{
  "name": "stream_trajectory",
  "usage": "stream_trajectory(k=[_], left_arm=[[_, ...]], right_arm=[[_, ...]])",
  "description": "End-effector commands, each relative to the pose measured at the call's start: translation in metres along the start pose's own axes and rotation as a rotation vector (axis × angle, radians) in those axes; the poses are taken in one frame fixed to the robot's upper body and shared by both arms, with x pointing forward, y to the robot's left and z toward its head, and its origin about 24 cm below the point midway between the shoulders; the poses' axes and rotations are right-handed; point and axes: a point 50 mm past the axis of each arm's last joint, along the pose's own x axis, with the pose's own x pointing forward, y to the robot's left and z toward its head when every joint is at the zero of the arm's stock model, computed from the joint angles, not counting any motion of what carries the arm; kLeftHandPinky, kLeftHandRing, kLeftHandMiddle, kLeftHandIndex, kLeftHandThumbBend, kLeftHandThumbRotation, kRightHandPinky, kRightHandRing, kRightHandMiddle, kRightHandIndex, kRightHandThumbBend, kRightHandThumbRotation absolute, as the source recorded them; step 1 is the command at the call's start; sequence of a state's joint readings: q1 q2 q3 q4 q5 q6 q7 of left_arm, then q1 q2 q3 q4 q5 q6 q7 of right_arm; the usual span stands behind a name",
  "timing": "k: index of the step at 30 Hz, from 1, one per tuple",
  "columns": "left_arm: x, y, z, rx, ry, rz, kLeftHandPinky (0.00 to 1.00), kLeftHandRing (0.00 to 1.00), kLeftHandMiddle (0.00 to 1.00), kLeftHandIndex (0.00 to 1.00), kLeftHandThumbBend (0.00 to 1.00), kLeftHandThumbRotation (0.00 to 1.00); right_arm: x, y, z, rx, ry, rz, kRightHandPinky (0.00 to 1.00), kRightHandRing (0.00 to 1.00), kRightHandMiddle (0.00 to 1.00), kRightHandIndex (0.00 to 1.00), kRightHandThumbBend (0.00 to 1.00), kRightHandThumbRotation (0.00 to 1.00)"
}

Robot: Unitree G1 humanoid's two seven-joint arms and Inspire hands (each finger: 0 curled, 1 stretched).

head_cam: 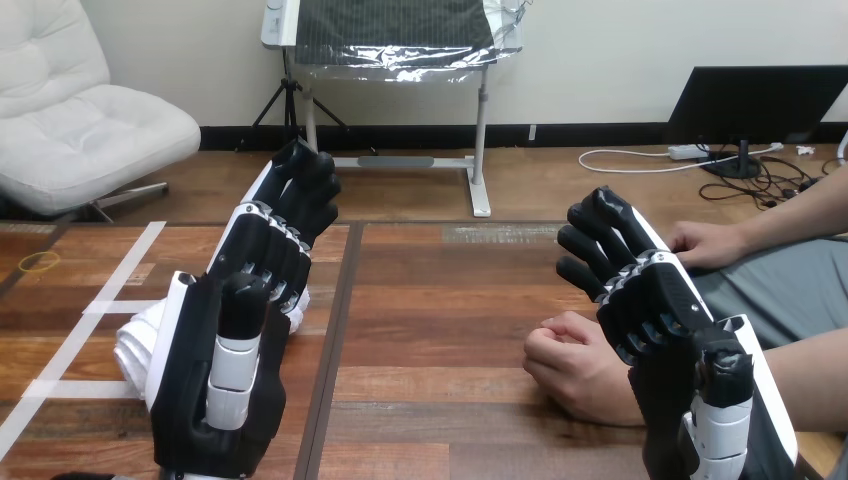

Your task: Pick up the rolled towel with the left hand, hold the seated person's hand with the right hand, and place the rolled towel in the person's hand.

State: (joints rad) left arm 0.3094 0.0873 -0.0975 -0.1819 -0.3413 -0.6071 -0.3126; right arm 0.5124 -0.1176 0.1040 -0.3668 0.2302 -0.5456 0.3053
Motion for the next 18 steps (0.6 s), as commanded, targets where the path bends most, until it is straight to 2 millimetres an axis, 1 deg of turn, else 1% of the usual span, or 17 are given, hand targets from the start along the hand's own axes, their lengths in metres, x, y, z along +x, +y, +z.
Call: stream_trajectory(k=[1,18], left_arm=[[0.0116,-0.0011,0.0053,-0.004,-0.075,0.005,0.92,0.91,0.90,0.90,0.73,0.86],[0.0112,-0.0012,0.0054,-0.021,-0.069,0.004,0.92,0.91,0.90,0.89,0.73,0.86]], right_arm=[[0.0130,-0.0011,0.0087,-0.007,-0.083,0.016,0.90,0.92,0.92,0.92,0.79,1.00],[0.0142,-0.0009,0.0092,-0.010,-0.089,0.020,0.90,0.92,0.92,0.92,0.79,1.00]])
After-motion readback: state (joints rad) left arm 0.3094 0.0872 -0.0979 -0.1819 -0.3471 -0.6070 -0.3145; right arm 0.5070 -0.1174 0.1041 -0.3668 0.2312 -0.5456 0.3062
